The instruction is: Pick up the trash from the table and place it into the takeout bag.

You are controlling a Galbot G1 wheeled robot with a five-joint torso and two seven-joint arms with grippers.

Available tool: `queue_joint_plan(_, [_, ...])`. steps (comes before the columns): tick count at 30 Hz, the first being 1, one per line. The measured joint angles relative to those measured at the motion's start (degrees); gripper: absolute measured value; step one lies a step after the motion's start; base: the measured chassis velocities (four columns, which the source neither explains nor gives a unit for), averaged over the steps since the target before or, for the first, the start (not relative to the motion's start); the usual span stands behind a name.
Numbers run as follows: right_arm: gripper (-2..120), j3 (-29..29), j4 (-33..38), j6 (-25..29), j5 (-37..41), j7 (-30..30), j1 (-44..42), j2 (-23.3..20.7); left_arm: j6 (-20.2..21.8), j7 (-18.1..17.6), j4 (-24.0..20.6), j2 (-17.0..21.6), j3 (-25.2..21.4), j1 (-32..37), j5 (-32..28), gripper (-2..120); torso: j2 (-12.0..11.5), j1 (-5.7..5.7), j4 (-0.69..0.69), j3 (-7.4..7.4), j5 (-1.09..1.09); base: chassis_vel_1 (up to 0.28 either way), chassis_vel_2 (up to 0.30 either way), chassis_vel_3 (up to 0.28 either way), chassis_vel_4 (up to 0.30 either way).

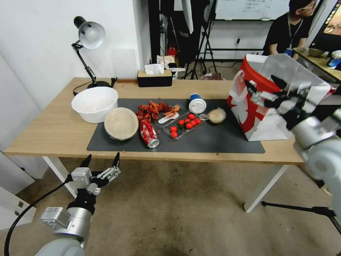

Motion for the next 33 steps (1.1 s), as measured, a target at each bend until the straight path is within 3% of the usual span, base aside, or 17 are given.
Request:
queue_joint_plan(5, [100,0.7,2.6,8.1,-5.6,-1.6,-7.6,2.3,-0.6,0.1,0.2,0.0,0.0,0.1,-0.1,100,0.0,0.00,-0.01,0.00,0.01,0.000,0.000,0.000,0.000])
queue_joint_plan(12, [100,1.2,4.1,11.0,-8.7,-1.0,-12.3,4.7,-0.8,0.2,0.4,-0.3,0.2,0.0,0.0,100,0.0,-0.01,-0.03,0.00,0.02,0.000,0.000,0.000,0.000])
queue_joint_plan(14, [100,3.9,5.2,15.2,-11.9,-1.3,-15.9,7.2,-1.0,0.2,0.4,-0.3,0.1,0.3,0.0,100,0.0,0.00,0.05,0.00,-0.03,0.000,0.000,0.000,0.000])
queue_joint_plan(17, [100,5.5,5.9,18.9,-14.2,-1.9,-22.2,9.8,-1.5,0.2,0.4,-0.1,-0.1,0.4,0.0,100,0.0,0.00,-0.05,0.00,0.06,0.000,0.000,0.000,0.000])
queue_joint_plan(19, [100,6.3,6.3,22.0,-16.7,-2.3,-26.6,11.7,-1.6,0.3,0.6,0.2,-0.4,0.4,-0.2,100,0.0,-0.02,-0.06,-0.01,-0.02,0.000,0.000,0.000,0.000])
queue_joint_plan(25, [100,4.8,5.4,25.8,-19.8,-2.2,-31.7,14.7,-1.8,0.3,0.4,-0.5,-0.9,0.7,-0.2,100,0.0,-0.01,0.02,0.00,0.01,0.000,0.000,0.000,0.000])
queue_joint_plan(33, [100,4.8,4.4,27.0,-20.5,0.0,-36.0,15.9,-2.7,0.4,1.6,-2.2,0.8,1.0,1.2,100,0.0,0.00,0.00,0.00,0.00,0.000,0.000,0.000,0.000])
